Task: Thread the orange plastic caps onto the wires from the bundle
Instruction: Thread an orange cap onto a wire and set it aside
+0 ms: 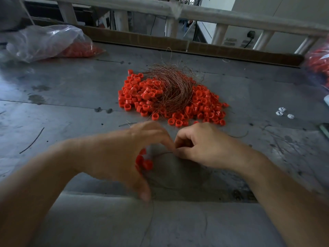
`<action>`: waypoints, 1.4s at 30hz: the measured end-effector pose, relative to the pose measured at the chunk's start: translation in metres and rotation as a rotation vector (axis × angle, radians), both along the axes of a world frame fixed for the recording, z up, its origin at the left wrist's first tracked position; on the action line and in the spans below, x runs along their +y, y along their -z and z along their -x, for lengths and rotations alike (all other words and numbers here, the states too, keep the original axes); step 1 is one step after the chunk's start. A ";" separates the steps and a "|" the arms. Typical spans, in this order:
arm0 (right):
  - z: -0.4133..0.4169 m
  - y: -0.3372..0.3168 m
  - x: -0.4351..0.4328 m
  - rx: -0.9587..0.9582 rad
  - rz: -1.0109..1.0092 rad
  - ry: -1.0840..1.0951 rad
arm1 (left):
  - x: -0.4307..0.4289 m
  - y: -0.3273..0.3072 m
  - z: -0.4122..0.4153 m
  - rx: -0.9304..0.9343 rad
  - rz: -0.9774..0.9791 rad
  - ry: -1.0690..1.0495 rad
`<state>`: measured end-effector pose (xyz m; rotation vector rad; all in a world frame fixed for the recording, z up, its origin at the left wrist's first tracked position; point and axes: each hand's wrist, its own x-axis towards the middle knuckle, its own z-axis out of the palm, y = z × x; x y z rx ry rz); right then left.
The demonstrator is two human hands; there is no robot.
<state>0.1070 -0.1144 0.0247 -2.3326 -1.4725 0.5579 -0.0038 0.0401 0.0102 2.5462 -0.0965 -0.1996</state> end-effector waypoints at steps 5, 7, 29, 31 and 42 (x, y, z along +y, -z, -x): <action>0.000 0.000 -0.001 0.012 -0.002 -0.022 | -0.001 0.007 0.003 -0.018 -0.095 0.156; 0.000 -0.001 0.000 0.036 -0.004 -0.031 | -0.005 0.005 0.005 -0.029 -0.091 0.126; 0.011 -0.005 -0.001 0.013 0.077 -0.189 | -0.017 -0.005 0.007 -0.094 -0.243 -0.061; 0.010 -0.004 -0.003 0.031 0.059 -0.185 | -0.017 -0.005 0.007 -0.096 -0.248 -0.064; 0.002 -0.015 -0.008 0.105 -0.419 0.012 | -0.004 -0.010 0.007 -0.179 -0.108 -0.198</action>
